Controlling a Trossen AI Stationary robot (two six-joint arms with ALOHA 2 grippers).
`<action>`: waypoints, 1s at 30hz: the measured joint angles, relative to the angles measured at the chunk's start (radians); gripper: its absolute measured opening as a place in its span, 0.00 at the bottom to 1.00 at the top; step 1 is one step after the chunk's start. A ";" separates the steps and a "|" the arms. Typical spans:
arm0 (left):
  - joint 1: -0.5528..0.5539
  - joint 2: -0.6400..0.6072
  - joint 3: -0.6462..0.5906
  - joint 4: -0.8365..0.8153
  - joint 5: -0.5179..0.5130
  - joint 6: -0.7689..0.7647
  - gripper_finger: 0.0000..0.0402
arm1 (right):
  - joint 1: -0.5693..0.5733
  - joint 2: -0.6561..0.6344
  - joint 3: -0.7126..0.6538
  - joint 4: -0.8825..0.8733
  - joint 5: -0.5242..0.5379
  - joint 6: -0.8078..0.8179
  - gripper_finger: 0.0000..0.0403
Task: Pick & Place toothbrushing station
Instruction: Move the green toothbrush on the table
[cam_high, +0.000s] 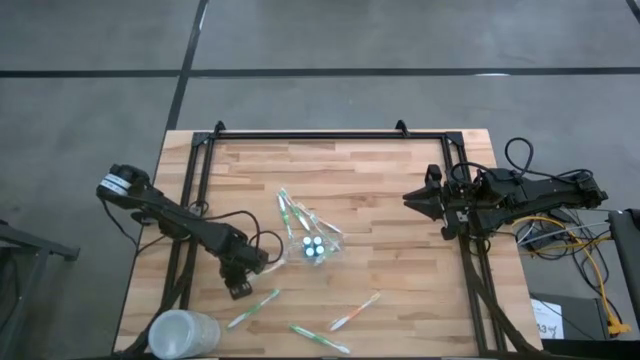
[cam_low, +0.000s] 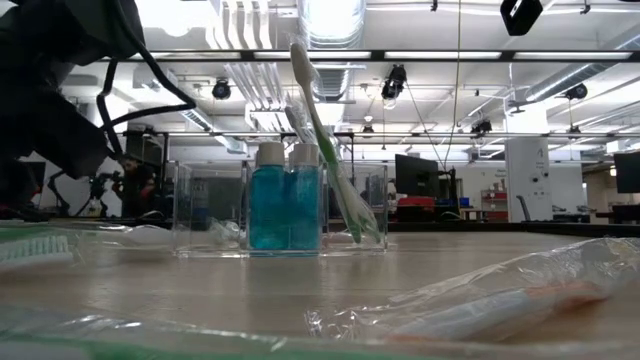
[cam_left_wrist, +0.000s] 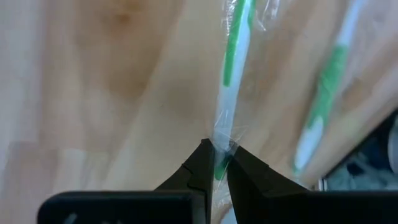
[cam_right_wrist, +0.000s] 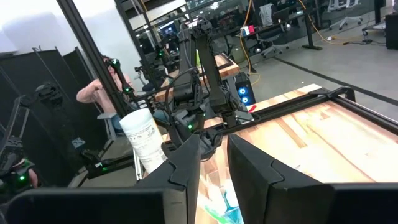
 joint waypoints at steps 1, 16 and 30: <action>-0.001 0.000 0.000 0.002 0.015 0.017 0.09 | 0.000 0.000 0.000 0.000 0.000 0.000 0.19; -0.003 0.000 0.054 0.007 -0.019 0.163 0.09 | 0.000 0.000 0.000 0.000 0.000 0.000 0.20; -0.002 0.000 0.136 0.071 -0.207 0.270 0.09 | 0.000 0.000 0.000 0.000 0.000 0.000 0.17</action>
